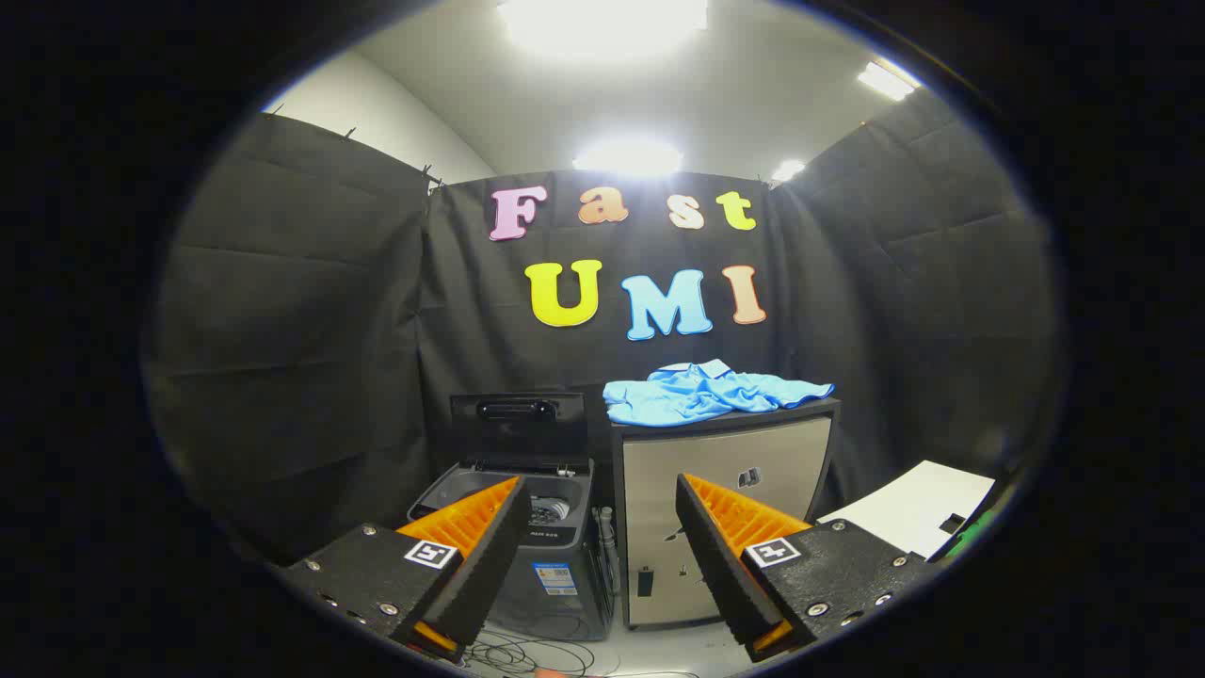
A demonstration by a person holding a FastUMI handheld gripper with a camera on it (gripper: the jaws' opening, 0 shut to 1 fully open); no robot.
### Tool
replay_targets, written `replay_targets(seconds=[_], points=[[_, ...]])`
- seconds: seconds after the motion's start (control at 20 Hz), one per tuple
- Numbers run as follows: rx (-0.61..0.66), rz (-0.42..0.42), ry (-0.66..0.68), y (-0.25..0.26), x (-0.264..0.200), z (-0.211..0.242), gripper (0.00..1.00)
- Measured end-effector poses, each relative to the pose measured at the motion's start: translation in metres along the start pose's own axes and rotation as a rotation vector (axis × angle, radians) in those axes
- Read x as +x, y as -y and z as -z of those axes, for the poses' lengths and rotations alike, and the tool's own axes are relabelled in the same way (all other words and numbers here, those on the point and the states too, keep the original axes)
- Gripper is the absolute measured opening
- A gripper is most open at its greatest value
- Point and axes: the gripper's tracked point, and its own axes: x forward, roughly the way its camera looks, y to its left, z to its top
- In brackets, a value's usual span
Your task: Put the clothes into the washing machine and then close the washing machine lid.
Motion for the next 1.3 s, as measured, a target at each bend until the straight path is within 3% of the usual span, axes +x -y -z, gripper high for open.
replay_targets(seconds=[1.3], points=[[0.030,-0.012,-0.013,-0.0085,-0.0081,-0.0046,0.95]])
